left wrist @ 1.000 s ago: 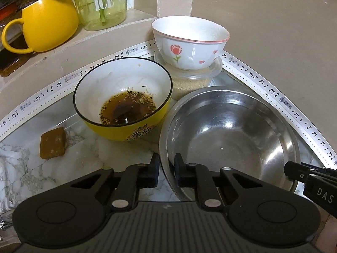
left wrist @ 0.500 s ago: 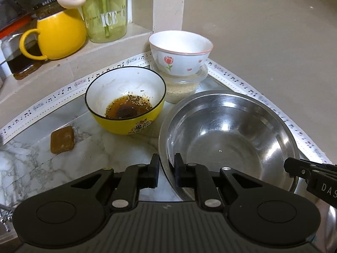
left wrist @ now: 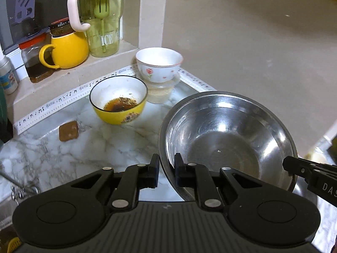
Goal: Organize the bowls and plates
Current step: 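Lift the steel bowl with both grippers and carry it toward the stove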
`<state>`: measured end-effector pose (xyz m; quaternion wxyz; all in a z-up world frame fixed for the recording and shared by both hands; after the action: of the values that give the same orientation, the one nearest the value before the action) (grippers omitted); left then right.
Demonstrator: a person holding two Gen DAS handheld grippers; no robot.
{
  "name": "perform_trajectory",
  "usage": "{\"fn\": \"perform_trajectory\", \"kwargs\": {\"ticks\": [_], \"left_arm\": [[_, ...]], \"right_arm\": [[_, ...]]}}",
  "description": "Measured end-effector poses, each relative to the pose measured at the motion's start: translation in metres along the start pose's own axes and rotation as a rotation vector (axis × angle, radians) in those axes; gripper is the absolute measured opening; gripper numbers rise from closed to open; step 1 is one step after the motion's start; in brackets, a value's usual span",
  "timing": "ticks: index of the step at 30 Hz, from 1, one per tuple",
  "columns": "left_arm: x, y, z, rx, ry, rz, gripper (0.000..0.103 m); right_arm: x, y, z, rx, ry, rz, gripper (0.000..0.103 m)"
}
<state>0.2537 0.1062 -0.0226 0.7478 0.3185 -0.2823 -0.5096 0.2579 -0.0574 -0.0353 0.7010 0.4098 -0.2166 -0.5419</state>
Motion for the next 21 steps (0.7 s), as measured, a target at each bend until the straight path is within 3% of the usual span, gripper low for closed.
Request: {"fn": "perform_trajectory", "kwargs": {"ticks": [21], "left_arm": [[0.082,-0.043,0.112,0.068,-0.214,-0.116,0.013]], "right_arm": [[0.055,-0.048,0.159,0.164,-0.138,-0.109,0.016]]}}
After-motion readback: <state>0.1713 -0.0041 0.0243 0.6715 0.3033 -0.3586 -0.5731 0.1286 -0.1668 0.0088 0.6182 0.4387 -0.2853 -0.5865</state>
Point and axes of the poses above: each gripper's, at about its wrist camera, not at the fingertips, and z roughly against the way its jaws point, x to its right, y to its top, the point moved 1 cm from there along -z, roughly the way its jaws point, and after that the axes turned 9 degrees about x, right-handed, at the moved point
